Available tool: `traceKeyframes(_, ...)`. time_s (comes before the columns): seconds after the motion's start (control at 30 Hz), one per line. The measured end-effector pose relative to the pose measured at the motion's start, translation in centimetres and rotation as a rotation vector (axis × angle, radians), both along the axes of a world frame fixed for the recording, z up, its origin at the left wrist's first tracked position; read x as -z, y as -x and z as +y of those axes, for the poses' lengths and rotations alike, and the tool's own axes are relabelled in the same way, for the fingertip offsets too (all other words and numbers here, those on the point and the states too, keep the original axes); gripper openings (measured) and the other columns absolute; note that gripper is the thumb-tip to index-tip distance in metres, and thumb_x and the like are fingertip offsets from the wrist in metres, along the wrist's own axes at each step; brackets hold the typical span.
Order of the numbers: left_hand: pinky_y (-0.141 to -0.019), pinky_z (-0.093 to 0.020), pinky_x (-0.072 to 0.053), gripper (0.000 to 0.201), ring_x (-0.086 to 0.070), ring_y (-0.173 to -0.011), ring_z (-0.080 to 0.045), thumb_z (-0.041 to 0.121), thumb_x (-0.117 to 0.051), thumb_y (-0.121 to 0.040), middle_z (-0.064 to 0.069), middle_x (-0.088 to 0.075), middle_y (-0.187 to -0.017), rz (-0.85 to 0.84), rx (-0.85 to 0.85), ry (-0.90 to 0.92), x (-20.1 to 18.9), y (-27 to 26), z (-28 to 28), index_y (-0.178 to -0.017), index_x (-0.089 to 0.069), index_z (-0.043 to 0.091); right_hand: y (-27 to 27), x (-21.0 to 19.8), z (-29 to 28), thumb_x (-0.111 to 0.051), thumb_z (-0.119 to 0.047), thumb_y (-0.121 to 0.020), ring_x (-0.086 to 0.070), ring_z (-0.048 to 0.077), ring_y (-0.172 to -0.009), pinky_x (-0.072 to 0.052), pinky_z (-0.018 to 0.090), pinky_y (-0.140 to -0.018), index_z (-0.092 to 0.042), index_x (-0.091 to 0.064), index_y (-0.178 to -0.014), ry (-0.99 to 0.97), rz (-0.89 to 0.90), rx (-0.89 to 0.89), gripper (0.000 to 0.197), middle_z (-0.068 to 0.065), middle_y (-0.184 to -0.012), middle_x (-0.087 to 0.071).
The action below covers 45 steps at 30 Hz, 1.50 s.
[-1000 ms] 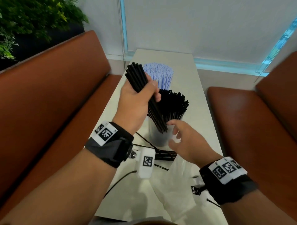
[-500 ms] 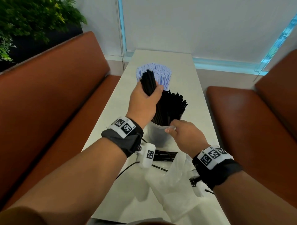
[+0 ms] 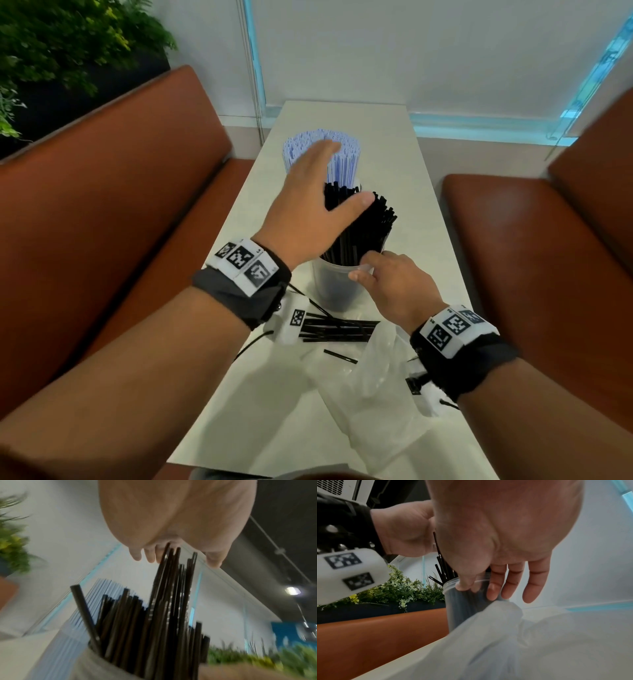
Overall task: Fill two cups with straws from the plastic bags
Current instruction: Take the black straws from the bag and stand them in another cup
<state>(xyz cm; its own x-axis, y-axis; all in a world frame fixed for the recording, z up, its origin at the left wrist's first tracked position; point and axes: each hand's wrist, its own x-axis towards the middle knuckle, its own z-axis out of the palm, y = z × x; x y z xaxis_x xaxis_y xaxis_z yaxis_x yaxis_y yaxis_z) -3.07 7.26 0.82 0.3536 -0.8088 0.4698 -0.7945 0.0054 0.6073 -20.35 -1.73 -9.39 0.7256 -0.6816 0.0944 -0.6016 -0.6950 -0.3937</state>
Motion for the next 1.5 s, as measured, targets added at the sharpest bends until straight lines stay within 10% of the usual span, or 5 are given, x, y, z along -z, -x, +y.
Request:
traceKeyframes(0.47, -0.122, -0.040, -0.020, 0.055, -0.029, -0.147, -0.024, 0.035, -0.045, -0.105, -0.009, -0.036, -0.159, -0.531, 0.189, -0.337, 2.6, 2.3, -0.7, -0.153, -0.035, 0.008, -0.3, 0.0, 0.1, -0.043, -0.059, -0.097, -0.050, 0.018, -0.094, -0.036, 0.034, -0.064, -0.030, -0.058, -0.106, 0.002, 0.013, 0.025, 0.034, -0.013, -0.089, -0.048)
traceKeyframes(0.77, -0.124, -0.046, -0.012, 0.075, -0.016, -0.153, -0.025, 0.061, -0.035, -0.101, -0.006, -0.021, -0.166, -0.649, 0.086, -0.463, 3.8, 2.3, -0.6, -0.159, -0.023, 0.016, -0.3, -0.2, 0.1, -0.047, -0.050, -0.100, -0.054, 0.024, -0.098, -0.039, 0.035, -0.068, -0.026, -0.059, -0.111, 0.040, 0.027, 0.034, 0.029, -0.005, -0.096, -0.056)
traceKeyframes(0.97, -0.075, -0.018, -0.041, 0.011, -0.052, -0.081, -0.006, 0.029, -0.055, -0.096, 0.009, -0.055, -0.089, -0.158, -0.019, 0.291, 4.0, -1.3, 4.7, -0.090, -0.060, 0.022, 0.1, -0.2, 0.3, -0.043, -0.056, -0.100, -0.055, 0.018, -0.089, -0.042, 0.034, -0.064, -0.033, -0.054, -0.098, 0.008, -0.014, 0.007, 0.026, -0.007, -0.091, -0.058)
traceKeyframes(1.2, -0.074, -0.033, -0.050, 0.035, -0.063, -0.091, -0.020, 0.017, -0.045, -0.101, 0.007, -0.055, -0.129, -0.409, 0.287, -0.617, 14.4, -0.7, 8.0, -0.131, -0.061, 0.025, 1.6, -0.3, 2.3, -0.042, -0.067, -0.089, -0.048, -0.002, -0.055, -0.027, 0.023, -0.048, -0.038, -0.036, -0.092, 0.133, -0.154, 0.282, 0.030, -0.016, -0.064, -0.051)
traceKeyframes(1.5, -0.064, -0.034, -0.044, 0.065, -0.066, -0.095, -0.028, 0.000, -0.050, -0.091, 0.001, -0.047, -0.144, -0.651, 0.269, -0.885, 16.4, -1.8, 4.2, -0.151, -0.039, 0.024, 2.2, 1.5, 2.0, -0.046, -0.067, -0.084, -0.056, 0.014, -0.066, -0.032, 0.029, -0.053, -0.020, -0.053, -0.087, -0.156, 0.439, 0.351, 0.047, -0.007, -0.075, -0.059)
